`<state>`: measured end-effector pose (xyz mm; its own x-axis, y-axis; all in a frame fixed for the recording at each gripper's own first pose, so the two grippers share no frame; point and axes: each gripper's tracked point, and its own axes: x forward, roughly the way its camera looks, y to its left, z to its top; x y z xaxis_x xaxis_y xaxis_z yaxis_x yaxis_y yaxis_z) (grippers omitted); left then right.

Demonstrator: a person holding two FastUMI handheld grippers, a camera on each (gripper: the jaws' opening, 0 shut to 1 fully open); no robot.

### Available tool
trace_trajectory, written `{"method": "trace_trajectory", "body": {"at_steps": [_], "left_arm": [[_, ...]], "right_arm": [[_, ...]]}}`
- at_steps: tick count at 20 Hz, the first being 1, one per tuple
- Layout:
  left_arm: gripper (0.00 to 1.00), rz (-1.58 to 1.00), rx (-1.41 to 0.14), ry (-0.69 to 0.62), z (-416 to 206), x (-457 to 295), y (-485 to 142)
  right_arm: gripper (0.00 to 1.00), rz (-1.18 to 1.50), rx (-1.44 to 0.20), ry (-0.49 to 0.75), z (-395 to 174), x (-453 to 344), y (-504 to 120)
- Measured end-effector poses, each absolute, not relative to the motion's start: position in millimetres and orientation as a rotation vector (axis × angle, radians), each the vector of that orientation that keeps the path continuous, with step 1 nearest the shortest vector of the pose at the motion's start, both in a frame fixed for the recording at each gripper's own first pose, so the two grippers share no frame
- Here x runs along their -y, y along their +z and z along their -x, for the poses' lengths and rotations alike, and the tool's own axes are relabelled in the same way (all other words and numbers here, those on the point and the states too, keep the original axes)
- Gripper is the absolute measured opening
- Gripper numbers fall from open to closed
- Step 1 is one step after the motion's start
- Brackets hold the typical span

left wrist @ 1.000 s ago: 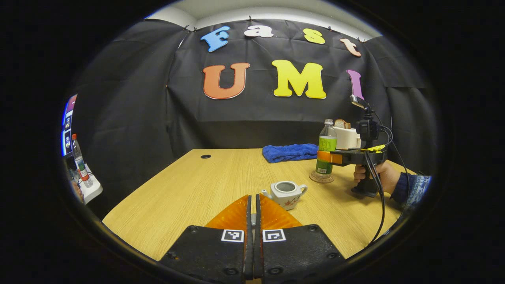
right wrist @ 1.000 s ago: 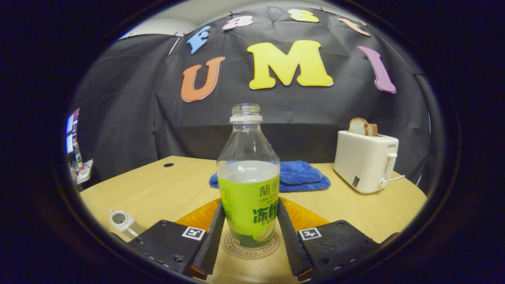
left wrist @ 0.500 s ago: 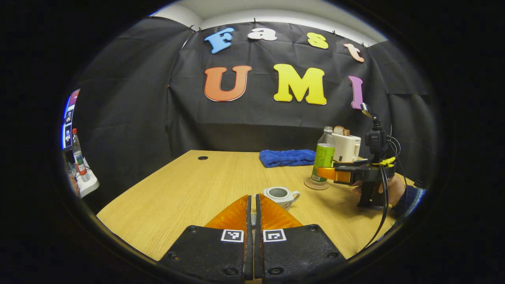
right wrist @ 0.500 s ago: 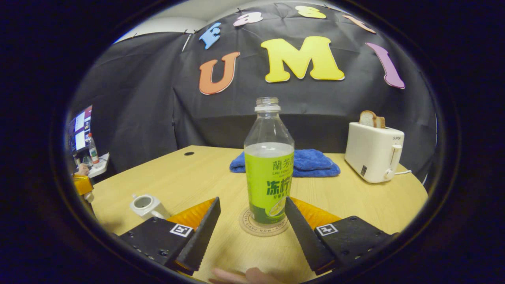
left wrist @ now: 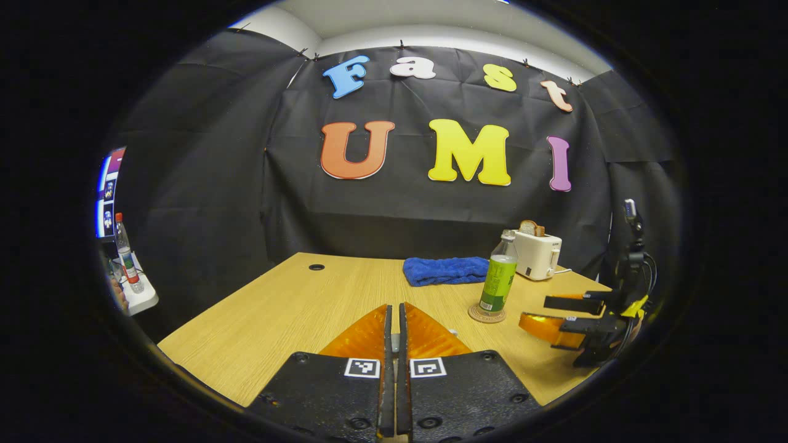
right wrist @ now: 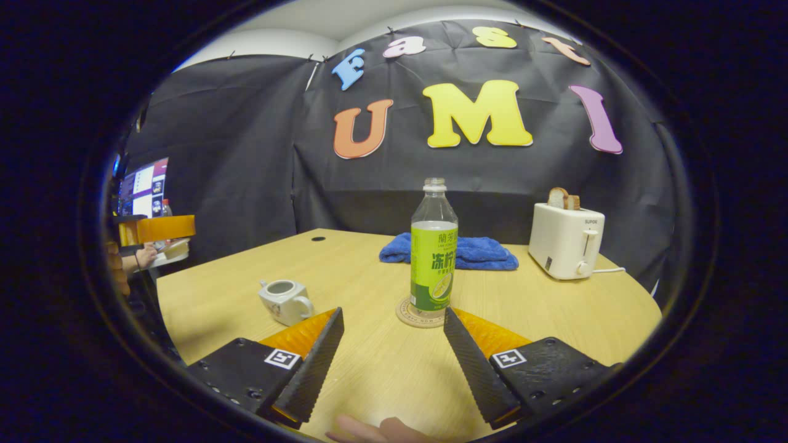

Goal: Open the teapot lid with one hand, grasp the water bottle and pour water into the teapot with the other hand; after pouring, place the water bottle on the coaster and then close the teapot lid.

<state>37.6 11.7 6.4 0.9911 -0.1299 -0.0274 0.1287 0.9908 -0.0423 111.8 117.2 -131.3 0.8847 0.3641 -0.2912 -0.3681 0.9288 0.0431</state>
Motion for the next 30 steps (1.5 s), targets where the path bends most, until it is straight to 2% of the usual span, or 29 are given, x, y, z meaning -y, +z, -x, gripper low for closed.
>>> {"method": "trace_trajectory", "body": {"at_steps": [3, 6, 8, 10, 12, 15, 16, 18, 19, 20, 25, 26, 27, 29, 30], "left_arm": [[0.04, 0.002, -0.003, -0.133, -51, -2, 24], [0.04, -0.022, 0.013, -0.149, -66, 14, 30], [0.04, -0.024, 0.027, -0.157, -80, 24, 31], [0.04, 0.000, 0.013, -0.174, -97, 34, 19], [0.04, 0.007, -0.015, -0.176, -113, 40, 1], [0.04, -0.042, -0.031, -0.174, -131, 48, -24], [0.04, -0.053, -0.038, -0.174, -136, 50, -31], [0.04, -0.048, -0.054, -0.175, -143, 54, -44], [0.04, -0.051, -0.061, -0.158, -147, 50, -50], [0.04, -0.053, -0.066, -0.142, -149, 47, -55], [0.04, -0.022, -0.091, -0.122, -158, 42, -70], [0.04, -0.019, -0.080, -0.129, -160, 44, -69], [0.04, -0.021, -0.076, -0.129, -159, 44, -68], [0.04, -0.011, -0.077, -0.122, -159, 44, -69], [0.04, -0.010, -0.070, -0.117, -156, 44, -69]], "right_arm": [[0.97, -0.015, -0.267, 0.385, -88, -106, -123], [0.94, -0.038, -0.227, 0.352, -72, -84, -116], [0.96, -0.044, -0.203, 0.312, -65, -64, -112], [0.94, -0.064, -0.180, 0.280, -59, -47, -108], [0.96, -0.082, -0.166, 0.264, -55, -34, -107], [0.93, -0.105, -0.151, 0.230, -55, -19, -108], [0.96, -0.117, -0.151, 0.234, -53, -19, -110], [0.94, -0.127, -0.164, 0.255, -53, -21, -117], [0.96, -0.127, -0.168, 0.257, -54, -20, -119], [0.94, -0.130, -0.169, 0.252, -54, -17, -121], [0.96, -0.155, -0.193, 0.249, -56, -12, -133], [0.94, -0.167, -0.186, 0.251, -56, -12, -132], [0.97, -0.173, -0.185, 0.253, -57, -12, -130], [0.96, -0.176, -0.198, 0.254, -56, -11, -133], [0.94, -0.175, -0.199, 0.253, -56, -10, -133]]}}
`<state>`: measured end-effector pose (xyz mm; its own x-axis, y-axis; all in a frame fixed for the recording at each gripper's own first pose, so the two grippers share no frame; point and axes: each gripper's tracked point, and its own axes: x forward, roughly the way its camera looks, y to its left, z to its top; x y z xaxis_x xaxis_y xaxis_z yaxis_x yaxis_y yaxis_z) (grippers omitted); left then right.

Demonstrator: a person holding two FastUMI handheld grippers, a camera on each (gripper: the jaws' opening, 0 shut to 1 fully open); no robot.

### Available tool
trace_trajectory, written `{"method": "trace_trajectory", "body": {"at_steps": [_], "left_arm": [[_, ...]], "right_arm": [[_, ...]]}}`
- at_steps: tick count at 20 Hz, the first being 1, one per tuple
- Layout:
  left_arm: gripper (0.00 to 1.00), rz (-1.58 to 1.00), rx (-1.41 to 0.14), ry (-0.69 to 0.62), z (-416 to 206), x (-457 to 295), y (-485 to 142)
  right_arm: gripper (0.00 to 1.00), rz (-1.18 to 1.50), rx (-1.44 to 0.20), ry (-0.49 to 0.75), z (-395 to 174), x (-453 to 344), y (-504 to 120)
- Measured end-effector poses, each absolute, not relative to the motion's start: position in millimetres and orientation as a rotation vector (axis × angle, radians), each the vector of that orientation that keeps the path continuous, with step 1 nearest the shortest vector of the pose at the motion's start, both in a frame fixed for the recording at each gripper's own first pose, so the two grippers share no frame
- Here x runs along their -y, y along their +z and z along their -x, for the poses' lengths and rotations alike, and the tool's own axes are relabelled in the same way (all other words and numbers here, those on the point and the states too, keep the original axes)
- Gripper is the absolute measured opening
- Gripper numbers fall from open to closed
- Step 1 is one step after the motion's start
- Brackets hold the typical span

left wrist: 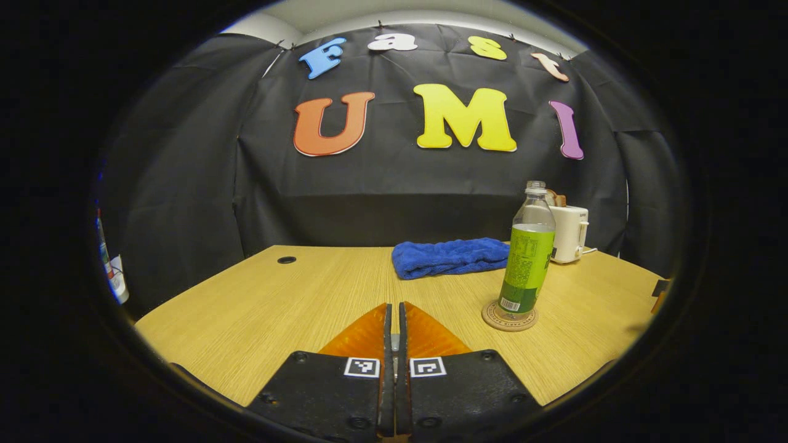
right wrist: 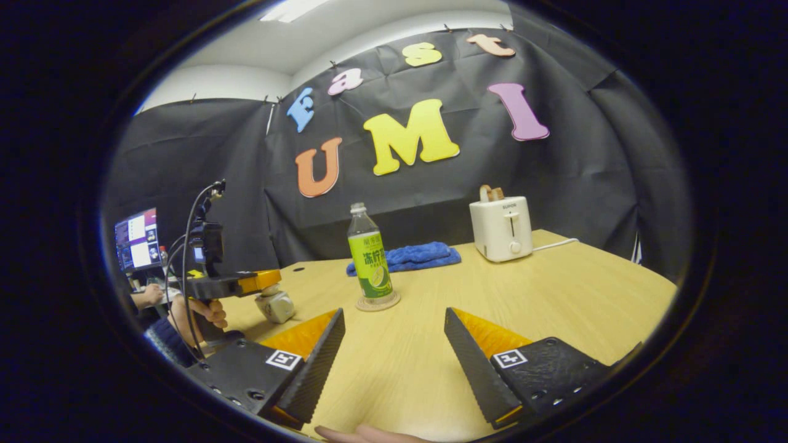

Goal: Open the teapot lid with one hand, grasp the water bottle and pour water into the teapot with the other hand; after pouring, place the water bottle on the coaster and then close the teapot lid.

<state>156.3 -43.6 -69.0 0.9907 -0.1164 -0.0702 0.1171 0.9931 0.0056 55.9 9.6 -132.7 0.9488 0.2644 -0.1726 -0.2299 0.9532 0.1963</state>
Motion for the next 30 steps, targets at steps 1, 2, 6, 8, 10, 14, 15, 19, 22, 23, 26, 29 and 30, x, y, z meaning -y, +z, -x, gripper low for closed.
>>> {"method": "trace_trajectory", "body": {"at_steps": [1, 2, 6, 8, 10, 14, 15, 19, 22, 23, 26, 29, 30], "left_arm": [[0.04, -0.004, -0.067, -0.112, -157, 43, -70], [0.04, -0.002, -0.065, -0.108, -157, 43, -69], [0.05, 0.003, -0.065, -0.091, -154, 43, -71], [0.06, 0.014, -0.106, -0.101, -154, 46, -82], [0.06, 0.016, -0.101, -0.093, -151, 45, -80], [0.13, 0.051, -0.115, -0.116, -151, 50, -82], [0.18, 0.062, -0.119, -0.124, -150, 52, -82], [0.53, 0.020, -0.111, -0.065, -145, 40, -73], [0.67, 0.029, -0.086, -0.065, -135, 36, -60], [0.68, 0.038, -0.087, -0.075, -131, 38, -57], [0.75, 0.056, -0.074, -0.108, -111, 47, -46], [0.76, 0.072, -0.041, -0.126, -88, 51, -31], [0.77, 0.078, -0.028, -0.129, -80, 53, -26]], "right_arm": [[0.96, -0.172, -0.195, 0.252, -56, -9, -132], [0.96, -0.167, -0.192, 0.252, -55, -8, -131], [0.94, -0.167, -0.202, 0.240, -54, -6, -132], [0.94, -0.167, -0.207, 0.234, -53, -4, -133], [0.94, -0.166, -0.212, 0.226, -50, -2, -132], [0.97, -0.162, -0.217, 0.206, -45, 1, -130], [0.97, -0.161, -0.218, 0.202, -44, 1, -129], [0.94, -0.140, -0.219, 0.178, -36, 4, -125], [0.93, -0.116, -0.212, 0.151, -29, 7, -121], [0.93, -0.111, -0.209, 0.139, -27, 7, -118], [0.94, -0.099, -0.213, 0.108, -21, 9, -112], [0.97, -0.078, -0.206, 0.074, -11, 15, -100], [0.94, -0.067, -0.202, 0.060, -7, 18, -94]]}}
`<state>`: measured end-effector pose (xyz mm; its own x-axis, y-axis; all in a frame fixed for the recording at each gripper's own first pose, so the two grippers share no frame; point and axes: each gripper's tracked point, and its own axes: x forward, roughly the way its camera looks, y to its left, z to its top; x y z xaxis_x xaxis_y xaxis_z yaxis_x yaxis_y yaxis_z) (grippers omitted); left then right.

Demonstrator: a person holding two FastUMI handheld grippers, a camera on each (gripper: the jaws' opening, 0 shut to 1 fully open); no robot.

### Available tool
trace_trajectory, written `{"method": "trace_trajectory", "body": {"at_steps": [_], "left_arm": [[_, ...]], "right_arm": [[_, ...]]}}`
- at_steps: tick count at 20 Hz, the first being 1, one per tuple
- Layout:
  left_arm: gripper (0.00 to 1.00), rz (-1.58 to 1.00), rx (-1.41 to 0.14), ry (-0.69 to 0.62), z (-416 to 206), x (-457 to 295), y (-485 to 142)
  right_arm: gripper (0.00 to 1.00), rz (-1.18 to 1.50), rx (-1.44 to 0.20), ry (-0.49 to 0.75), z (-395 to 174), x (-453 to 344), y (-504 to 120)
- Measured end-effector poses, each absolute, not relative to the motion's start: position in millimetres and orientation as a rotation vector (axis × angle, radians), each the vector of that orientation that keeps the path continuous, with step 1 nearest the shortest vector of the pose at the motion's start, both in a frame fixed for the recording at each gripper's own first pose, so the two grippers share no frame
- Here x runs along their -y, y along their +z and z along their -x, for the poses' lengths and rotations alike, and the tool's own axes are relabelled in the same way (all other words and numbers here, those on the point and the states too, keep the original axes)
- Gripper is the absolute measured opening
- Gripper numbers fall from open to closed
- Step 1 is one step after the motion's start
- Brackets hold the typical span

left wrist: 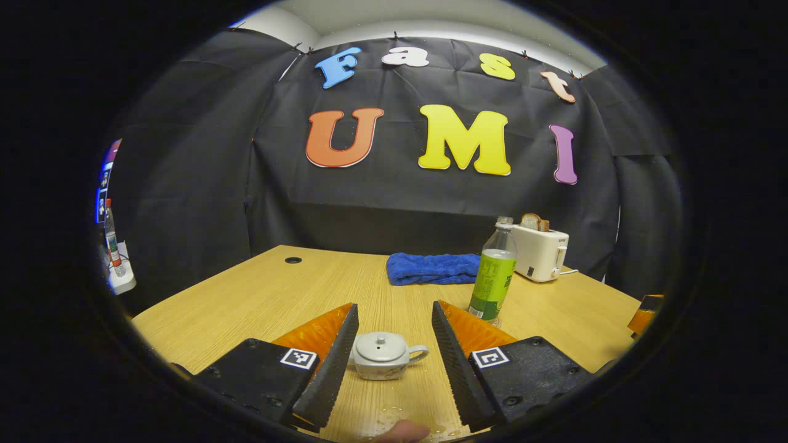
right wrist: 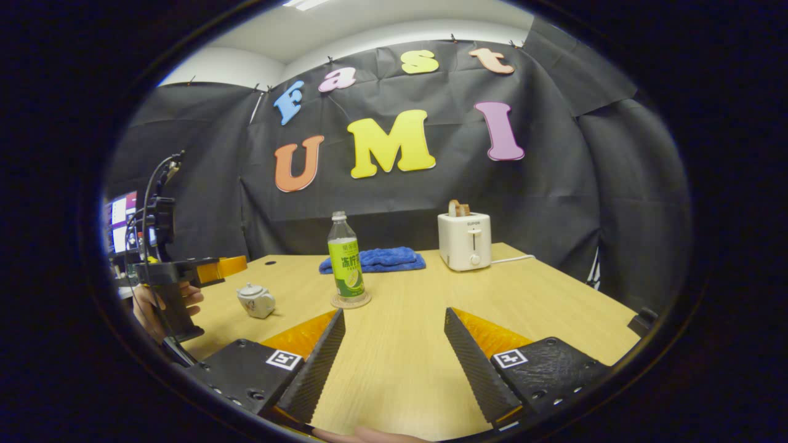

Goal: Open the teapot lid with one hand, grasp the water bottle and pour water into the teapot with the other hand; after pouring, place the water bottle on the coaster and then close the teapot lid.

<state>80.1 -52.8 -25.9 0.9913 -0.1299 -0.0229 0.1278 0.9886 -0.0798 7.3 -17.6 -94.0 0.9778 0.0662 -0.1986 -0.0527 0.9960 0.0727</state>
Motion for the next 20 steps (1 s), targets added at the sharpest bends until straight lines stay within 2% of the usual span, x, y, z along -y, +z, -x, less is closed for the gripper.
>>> {"method": "trace_trajectory", "body": {"at_steps": [1, 3, 5, 6, 8, 9, 11, 12, 16, 20], "left_arm": [[0.77, 0.082, -0.011, -0.128, -72, 54, -19], [1.00, 0.084, -0.011, -0.141, -58, 60, -14], [0.98, 0.076, 0.011, -0.143, -35, 62, 1], [0.98, 0.066, 0.023, -0.151, -23, 65, 8], [0.98, 0.041, 0.046, -0.140, 2, 62, 23], [0.98, 0.032, 0.055, -0.135, 14, 61, 30], [0.98, 0.029, 0.055, -0.119, 39, 57, 40], [0.98, 0.030, 0.035, -0.120, 50, 59, 40], [0.98, 0.013, 0.026, -0.145, 92, 65, 39], [0.98, 0.064, 0.046, -0.218, 103, 87, 34]], "right_arm": [[0.93, -0.050, -0.204, 0.043, -4, 20, -88], [0.96, -0.016, -0.199, -0.007, 2, 31, -74], [0.94, 0.009, -0.173, -0.045, 14, 37, -53], [0.97, 0.015, -0.156, -0.058, 23, 39, -43], [0.96, 0.030, -0.133, -0.077, 40, 42, -26], [0.93, 0.036, -0.123, -0.080, 49, 40, -18], [0.93, 0.053, -0.092, -0.090, 64, 40, -3], [0.96, 0.069, -0.087, -0.096, 69, 39, 1], [0.95, 0.096, -0.061, -0.139, 86, 41, 14], [0.96, 0.113, -0.052, -0.133, 95, 39, 9]]}}
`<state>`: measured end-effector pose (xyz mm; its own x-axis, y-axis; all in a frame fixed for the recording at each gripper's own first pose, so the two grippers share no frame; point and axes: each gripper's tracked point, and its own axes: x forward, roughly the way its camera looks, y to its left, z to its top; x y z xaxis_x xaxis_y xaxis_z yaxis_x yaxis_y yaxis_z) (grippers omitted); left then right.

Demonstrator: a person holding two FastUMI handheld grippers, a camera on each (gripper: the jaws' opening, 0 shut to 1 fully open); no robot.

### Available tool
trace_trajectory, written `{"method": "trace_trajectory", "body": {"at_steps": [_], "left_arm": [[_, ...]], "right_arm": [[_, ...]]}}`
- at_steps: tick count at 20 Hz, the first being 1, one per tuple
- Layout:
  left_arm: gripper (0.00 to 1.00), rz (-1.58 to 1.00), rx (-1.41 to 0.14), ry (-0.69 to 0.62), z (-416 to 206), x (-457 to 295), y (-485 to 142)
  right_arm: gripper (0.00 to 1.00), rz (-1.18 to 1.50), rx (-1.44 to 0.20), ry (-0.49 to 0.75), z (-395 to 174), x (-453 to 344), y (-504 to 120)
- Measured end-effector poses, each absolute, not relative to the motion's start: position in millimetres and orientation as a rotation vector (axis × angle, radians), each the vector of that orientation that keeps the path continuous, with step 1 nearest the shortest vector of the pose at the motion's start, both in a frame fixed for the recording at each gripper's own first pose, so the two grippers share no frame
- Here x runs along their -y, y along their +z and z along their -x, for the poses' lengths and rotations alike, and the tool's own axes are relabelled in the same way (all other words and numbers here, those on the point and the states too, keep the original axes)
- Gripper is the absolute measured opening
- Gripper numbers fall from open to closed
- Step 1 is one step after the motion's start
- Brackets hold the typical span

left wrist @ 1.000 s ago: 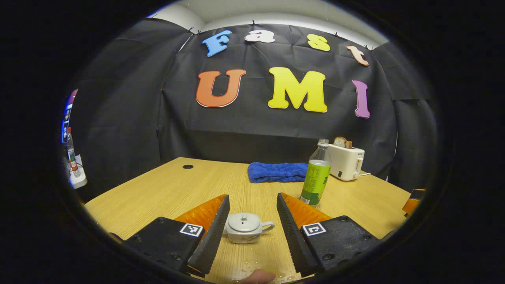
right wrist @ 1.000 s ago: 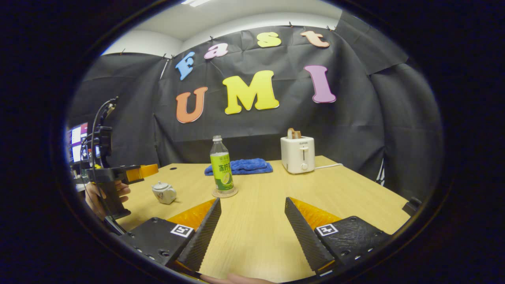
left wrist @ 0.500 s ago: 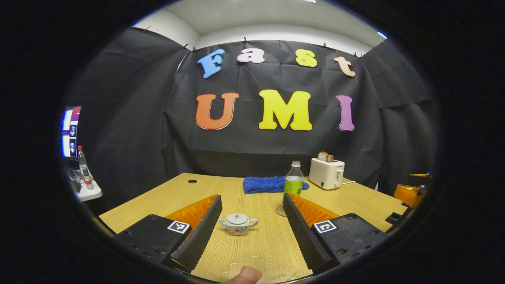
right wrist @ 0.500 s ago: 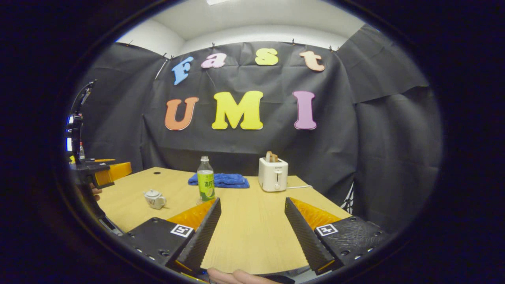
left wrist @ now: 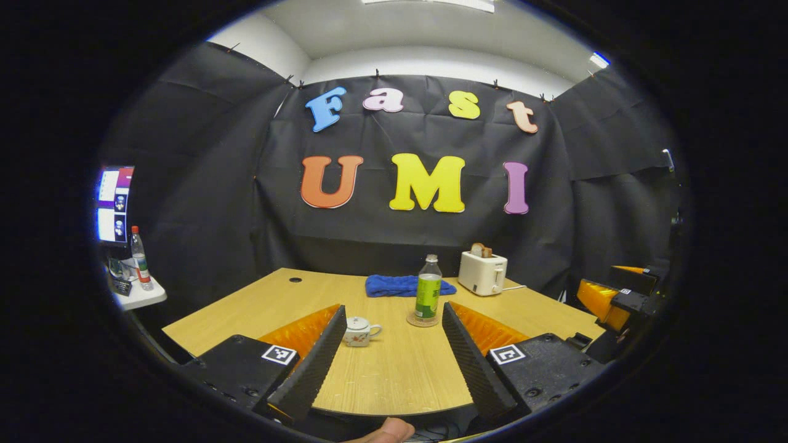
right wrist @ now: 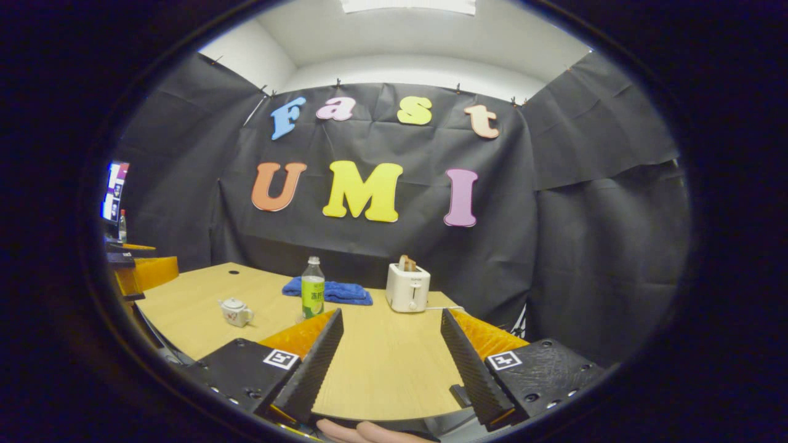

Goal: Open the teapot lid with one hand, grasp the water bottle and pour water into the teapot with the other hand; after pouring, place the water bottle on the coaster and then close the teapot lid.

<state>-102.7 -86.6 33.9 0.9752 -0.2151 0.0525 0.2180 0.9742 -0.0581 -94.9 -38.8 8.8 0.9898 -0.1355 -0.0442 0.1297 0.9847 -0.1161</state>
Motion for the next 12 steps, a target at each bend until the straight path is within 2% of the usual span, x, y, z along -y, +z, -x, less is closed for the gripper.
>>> {"method": "trace_trajectory", "body": {"at_steps": [3, 4, 7, 12], "left_arm": [[0.98, 0.005, 0.043, -0.177, 102, 78, 31], [0.98, 0.000, 0.044, -0.155, 100, 73, 31], [0.99, 0.009, 0.031, -0.155, 103, 72, 27], [0.98, -0.026, 0.062, -0.138, 108, 65, 33]], "right_arm": [[0.95, 0.096, -0.087, -0.110, 101, 43, 3], [0.98, 0.109, -0.069, -0.119, 104, 50, 9], [0.95, 0.118, -0.057, -0.120, 106, 53, 15], [0.97, 0.147, -0.053, -0.110, 109, 49, 15]]}}
